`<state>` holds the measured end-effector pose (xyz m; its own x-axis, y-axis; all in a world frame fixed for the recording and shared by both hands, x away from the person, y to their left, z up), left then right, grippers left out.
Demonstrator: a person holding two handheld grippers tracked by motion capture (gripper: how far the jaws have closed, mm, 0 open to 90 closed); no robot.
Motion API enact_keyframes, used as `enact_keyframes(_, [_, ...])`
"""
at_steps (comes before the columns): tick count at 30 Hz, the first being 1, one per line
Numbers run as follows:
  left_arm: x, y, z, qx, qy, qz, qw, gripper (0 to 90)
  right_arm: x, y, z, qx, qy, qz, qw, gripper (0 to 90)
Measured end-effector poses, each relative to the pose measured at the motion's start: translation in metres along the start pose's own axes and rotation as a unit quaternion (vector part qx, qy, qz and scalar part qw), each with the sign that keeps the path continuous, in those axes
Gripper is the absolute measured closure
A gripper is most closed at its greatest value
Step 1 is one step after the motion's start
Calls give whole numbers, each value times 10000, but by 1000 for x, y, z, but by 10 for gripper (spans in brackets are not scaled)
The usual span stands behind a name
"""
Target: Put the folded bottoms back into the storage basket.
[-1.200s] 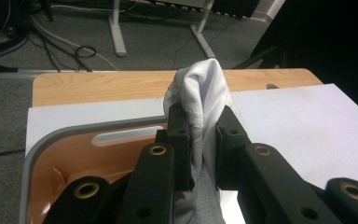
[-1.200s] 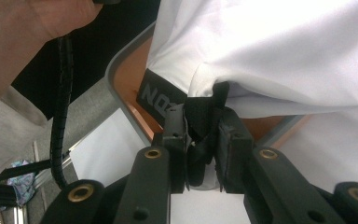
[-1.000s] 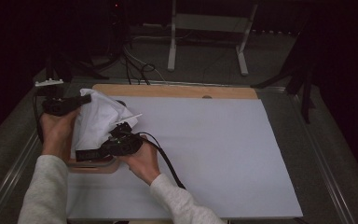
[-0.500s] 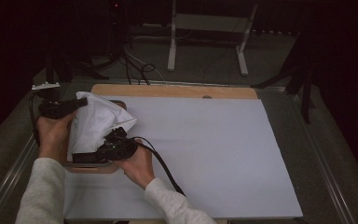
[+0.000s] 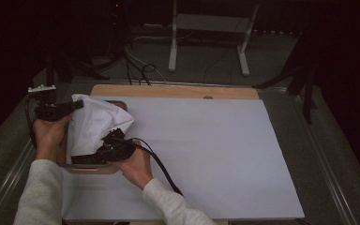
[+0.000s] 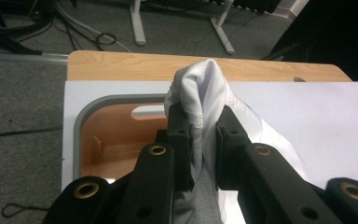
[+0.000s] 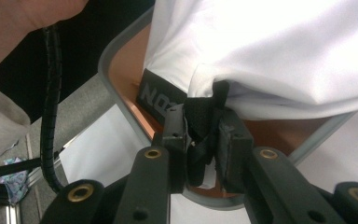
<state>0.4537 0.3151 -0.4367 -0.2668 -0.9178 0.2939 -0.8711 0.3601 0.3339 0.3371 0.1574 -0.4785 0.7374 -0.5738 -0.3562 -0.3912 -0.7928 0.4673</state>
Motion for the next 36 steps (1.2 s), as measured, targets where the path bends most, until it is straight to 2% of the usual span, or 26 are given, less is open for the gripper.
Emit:
enact_keyframes(12, [-6, -3, 6, -95, 14, -76, 9999, 800, 3, -4, 2, -50, 8, 39, 10000, 766])
enact_keyframes(17, [-12, -4, 12, -150, -41, -230, 9996, 783, 5, -7, 4, -84, 4, 66, 9999, 764])
enact_keyframes(18, [-15, -4, 13, -161, -30, -351, 9992, 754, 6, -8, 4, -97, 27, 80, 9999, 749])
enact_keyframes(19, [-18, -4, 14, -108, 13, -496, 9987, 668, 6, -9, 5, -118, 89, 77, 9999, 666])
enact_keyframes(20, [-23, -4, 14, -32, 52, -726, 9973, 538, 6, -10, 7, -157, 125, 75, 9998, 523])
enact_keyframes(21, [-23, -4, 14, -32, 52, -726, 9973, 342, 6, -10, 7, -157, 125, 75, 9998, 523])
enact_keyframes(22, [-26, -4, 15, -71, 49, -916, 9958, 342, 7, -11, 8, -166, 86, 96, 9998, 373])
enact_keyframes(23, [-26, -4, 15, -71, 49, -916, 9958, 165, 7, -11, 8, -166, 86, 96, 9998, 373])
enact_keyframes(24, [-26, -4, 15, -71, 49, -916, 9958, 165, 7, -9, 6, -61, 131, 90, 9999, 373])
enact_keyframes(25, [-26, -4, 15, -71, 49, -916, 9958, 165, 7, -9, 6, -61, 131, 90, 9999, 299])
enact_keyframes(26, [-25, -6, 19, -238, -79, -979, 9949, 4, 9, -4, 0, 188, 215, 127, 9995, 199])
enact_keyframes(28, [-25, -6, 19, -238, -79, -979, 9949, 3, 9, -3, -1, 231, 233, 134, 9994, 199])
enact_keyframes(29, [-22, -7, 18, -183, -170, -970, 9950, 3, 9, -3, -1, 231, 233, 134, 9994, 185])
enact_keyframes(30, [-20, -7, 17, -135, -154, -933, 9954, 2, 9, 0, -3, 324, 237, 92, 9992, 153])
enact_keyframes(36, [-15, -8, 15, -11, -185, -862, 9961, 2, 11, 5, -7, 433, 287, 47, 9986, 138])
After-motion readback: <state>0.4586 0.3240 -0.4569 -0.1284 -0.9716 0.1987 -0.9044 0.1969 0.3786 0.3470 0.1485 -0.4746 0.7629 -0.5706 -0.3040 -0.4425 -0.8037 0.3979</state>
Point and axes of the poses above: each handheld gripper's, and its own axes: y roughly backward along the jaws, z roughly out of its underside, x roughly to its right, the point moved 8 cm from there along -y, roughly forward along the jaws, and after that the axes turned 15 degrees about x, right-handed, at the moved point
